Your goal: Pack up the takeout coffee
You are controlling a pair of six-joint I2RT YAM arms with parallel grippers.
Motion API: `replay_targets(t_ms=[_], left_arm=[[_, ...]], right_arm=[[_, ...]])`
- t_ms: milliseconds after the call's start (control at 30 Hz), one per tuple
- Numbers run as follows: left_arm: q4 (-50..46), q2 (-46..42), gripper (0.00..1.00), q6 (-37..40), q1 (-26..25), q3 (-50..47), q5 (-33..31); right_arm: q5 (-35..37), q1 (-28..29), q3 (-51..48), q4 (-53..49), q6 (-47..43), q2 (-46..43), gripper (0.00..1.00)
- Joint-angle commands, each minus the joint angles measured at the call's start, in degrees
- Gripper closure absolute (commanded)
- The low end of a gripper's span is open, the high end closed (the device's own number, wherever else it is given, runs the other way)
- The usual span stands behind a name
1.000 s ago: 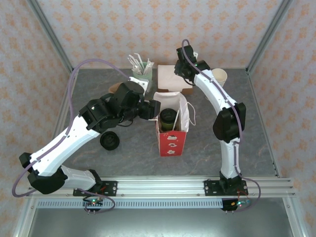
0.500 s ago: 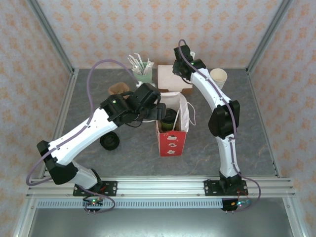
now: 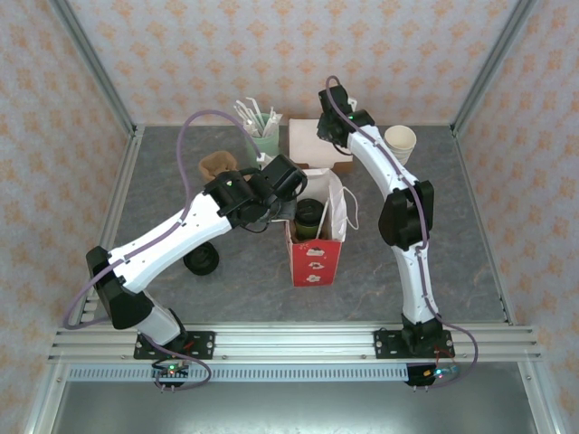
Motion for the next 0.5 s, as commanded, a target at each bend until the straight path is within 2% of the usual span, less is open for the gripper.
replay_targets(t_ms=[0, 200, 467], left_arm=[[0.3, -0.3, 0.67, -1.1, -0.4, -0.7, -4.2], [0.4, -1.1, 0.79, -0.5, -0.3, -1.0, -6.0], [-1.1, -1.3, 0.82, 0.0, 1.6, 0.1, -6.9]], right_arm=[[0.4, -0.3, 2.2, -0.4, -0.9, 1.9, 0.66], [0.4, -0.6, 4.6, 0.6, -1.0, 5.1, 0.64], [1.7, -0.6, 7.7, 3.3, -1.7, 9.3, 0.62]])
